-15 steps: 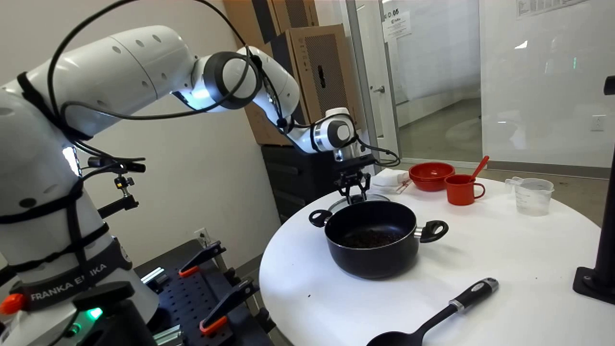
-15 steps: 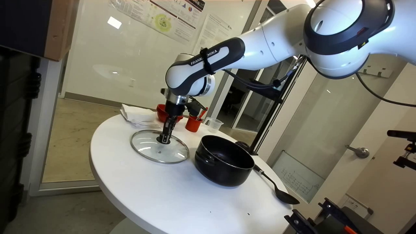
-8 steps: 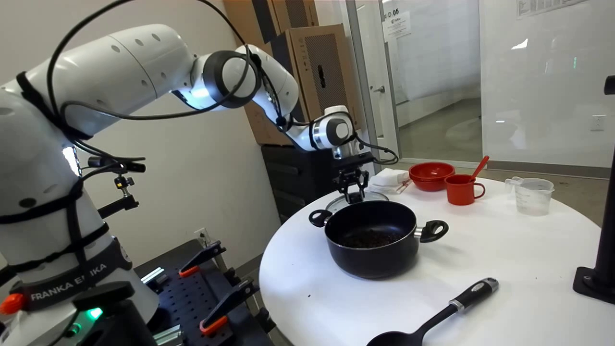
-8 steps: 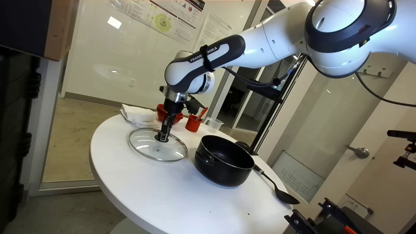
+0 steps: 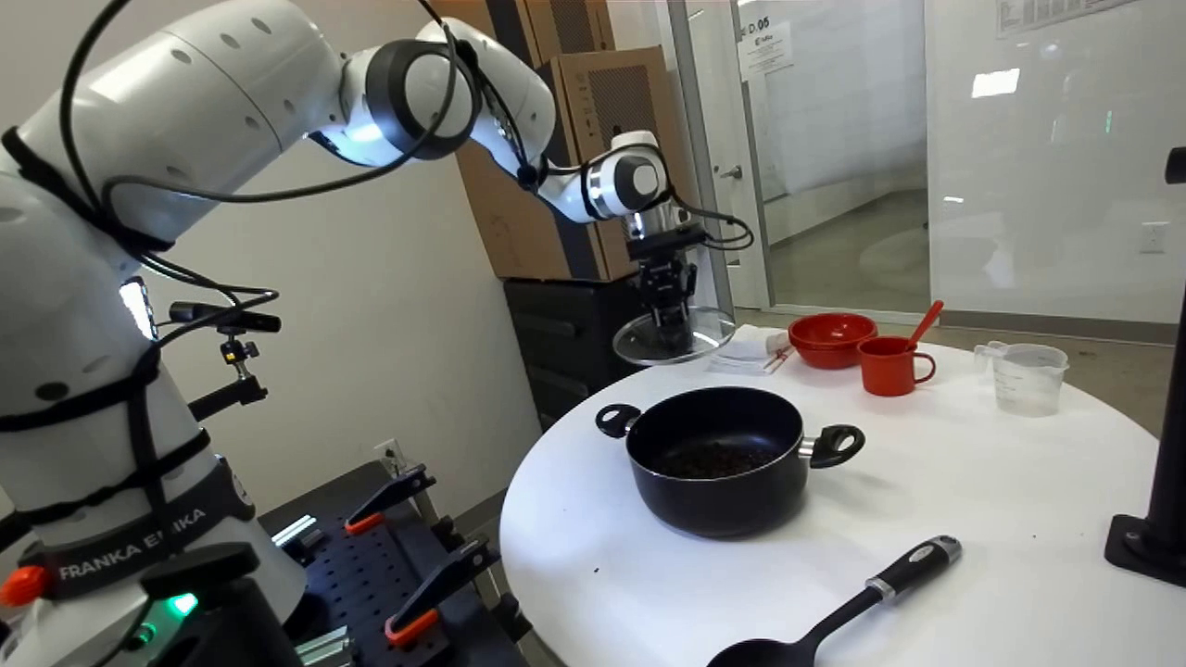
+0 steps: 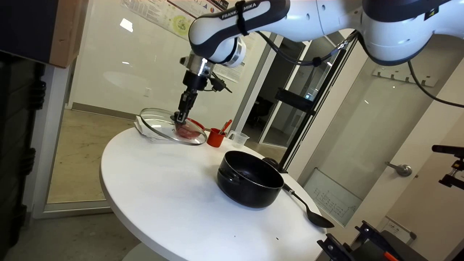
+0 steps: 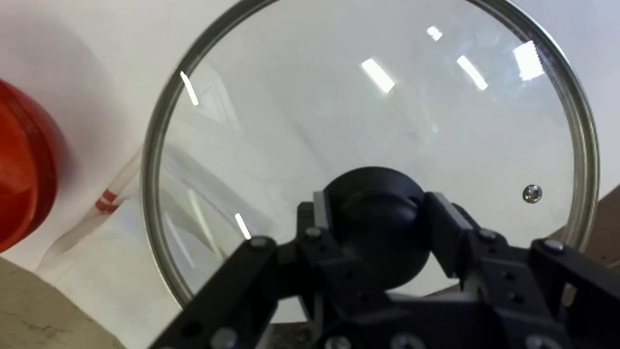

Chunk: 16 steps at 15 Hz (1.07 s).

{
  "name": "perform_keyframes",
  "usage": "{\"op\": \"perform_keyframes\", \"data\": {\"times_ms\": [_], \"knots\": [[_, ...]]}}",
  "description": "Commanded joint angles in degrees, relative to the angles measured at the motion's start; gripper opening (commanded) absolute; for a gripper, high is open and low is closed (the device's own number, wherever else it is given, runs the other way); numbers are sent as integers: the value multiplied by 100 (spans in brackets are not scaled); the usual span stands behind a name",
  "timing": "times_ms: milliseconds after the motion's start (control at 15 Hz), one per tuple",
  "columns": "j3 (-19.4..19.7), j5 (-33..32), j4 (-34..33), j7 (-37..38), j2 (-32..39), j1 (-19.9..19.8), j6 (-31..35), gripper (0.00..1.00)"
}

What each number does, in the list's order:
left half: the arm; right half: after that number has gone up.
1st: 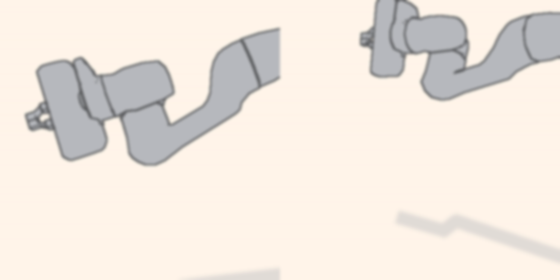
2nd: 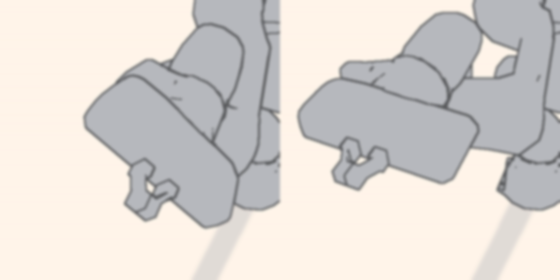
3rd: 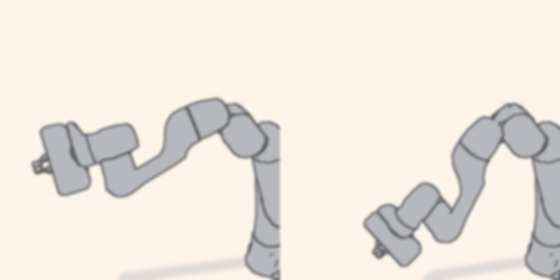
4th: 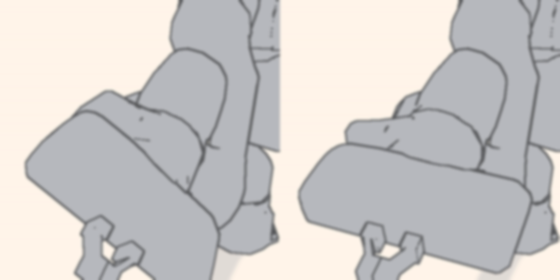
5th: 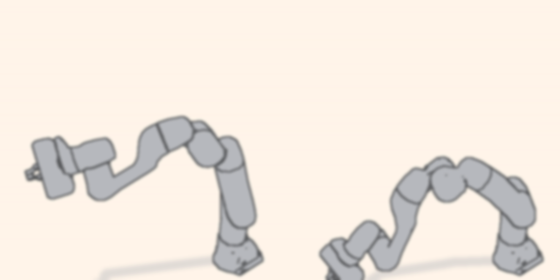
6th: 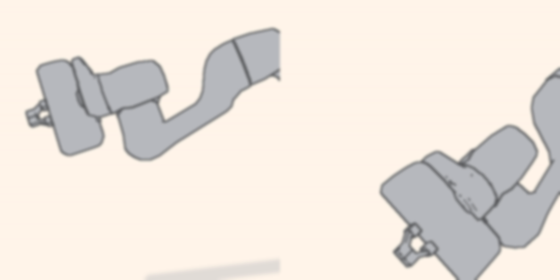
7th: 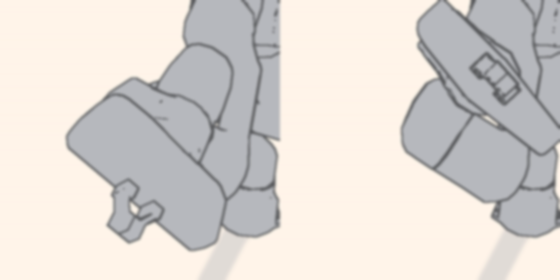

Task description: Remove the black ladle from the black pot and put it on the table, put the lid on the black pot

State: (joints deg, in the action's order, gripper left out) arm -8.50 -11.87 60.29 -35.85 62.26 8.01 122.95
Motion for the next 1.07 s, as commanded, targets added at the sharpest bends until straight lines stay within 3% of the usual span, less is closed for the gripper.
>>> {"op": "perform_keyframes", "data": {"times_ms": [0,333,600,800,867,933,1000], "knots": [[-155,122,252,-177,-712,-150,-547,25],[-124,202,1012,-276,-1553,-417,-751,25],[-111,306,2144,-731,-2457,-872,-648,25],[19,417,2910,-647,-2944,-1177,-231,25],[40,505,3029,-603,-3060,-1268,-142,25],[82,362,2300,-622,-2484,-1062,-452,25],[108,378,2422,-627,-2563,-1124,-415,50]]}}
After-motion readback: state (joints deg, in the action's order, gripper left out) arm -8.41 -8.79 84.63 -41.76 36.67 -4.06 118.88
